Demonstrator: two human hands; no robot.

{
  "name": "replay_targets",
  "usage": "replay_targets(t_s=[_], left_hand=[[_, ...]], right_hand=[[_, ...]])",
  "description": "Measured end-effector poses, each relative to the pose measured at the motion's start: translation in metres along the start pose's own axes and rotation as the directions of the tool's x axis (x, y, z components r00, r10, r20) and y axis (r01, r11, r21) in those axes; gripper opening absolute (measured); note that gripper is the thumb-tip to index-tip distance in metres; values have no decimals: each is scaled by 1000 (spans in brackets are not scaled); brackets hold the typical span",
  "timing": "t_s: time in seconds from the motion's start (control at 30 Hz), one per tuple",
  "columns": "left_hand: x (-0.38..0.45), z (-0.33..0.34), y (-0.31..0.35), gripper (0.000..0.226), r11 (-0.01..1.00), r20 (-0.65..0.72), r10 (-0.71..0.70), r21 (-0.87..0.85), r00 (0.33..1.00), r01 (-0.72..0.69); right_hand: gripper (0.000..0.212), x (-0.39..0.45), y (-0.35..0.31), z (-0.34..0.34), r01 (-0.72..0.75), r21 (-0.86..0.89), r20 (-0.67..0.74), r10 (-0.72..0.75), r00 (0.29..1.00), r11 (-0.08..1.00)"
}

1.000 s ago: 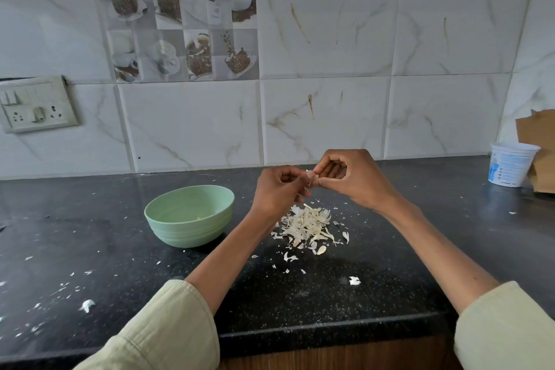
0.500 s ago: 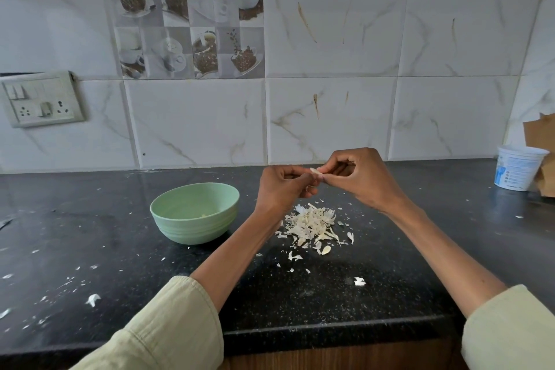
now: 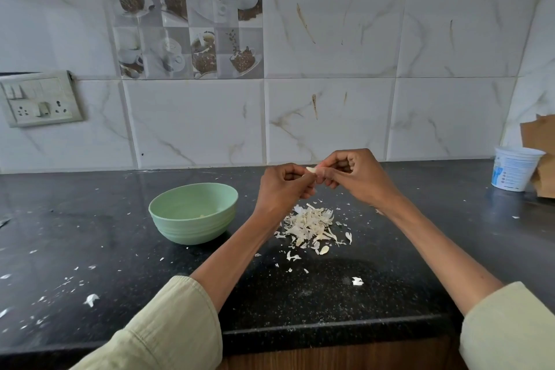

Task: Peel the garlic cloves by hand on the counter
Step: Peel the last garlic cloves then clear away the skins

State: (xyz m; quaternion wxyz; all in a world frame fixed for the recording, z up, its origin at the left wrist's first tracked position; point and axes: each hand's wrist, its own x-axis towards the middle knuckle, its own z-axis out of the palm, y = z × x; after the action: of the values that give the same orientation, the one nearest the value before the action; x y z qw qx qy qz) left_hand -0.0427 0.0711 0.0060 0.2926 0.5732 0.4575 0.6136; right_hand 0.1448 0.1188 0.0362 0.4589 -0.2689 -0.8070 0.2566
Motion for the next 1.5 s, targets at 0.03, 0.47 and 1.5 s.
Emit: replay_targets(t_s=[0.03,0.47,1.5], left_hand=[[1,0,0,10,1000,23,13,16,1000,-13],[3,-4,0,15,977,6,112,183,994,-111],[-6,3,-2,39,972,65,113,201,992,-124]], right_hand=[[12,1,1,-1,-24,25,-7,24,1000,999],[16,1,0,-7,-29,46,-81,33,996,999],[18,-1,4,7,21,38,51,-23,998,999]])
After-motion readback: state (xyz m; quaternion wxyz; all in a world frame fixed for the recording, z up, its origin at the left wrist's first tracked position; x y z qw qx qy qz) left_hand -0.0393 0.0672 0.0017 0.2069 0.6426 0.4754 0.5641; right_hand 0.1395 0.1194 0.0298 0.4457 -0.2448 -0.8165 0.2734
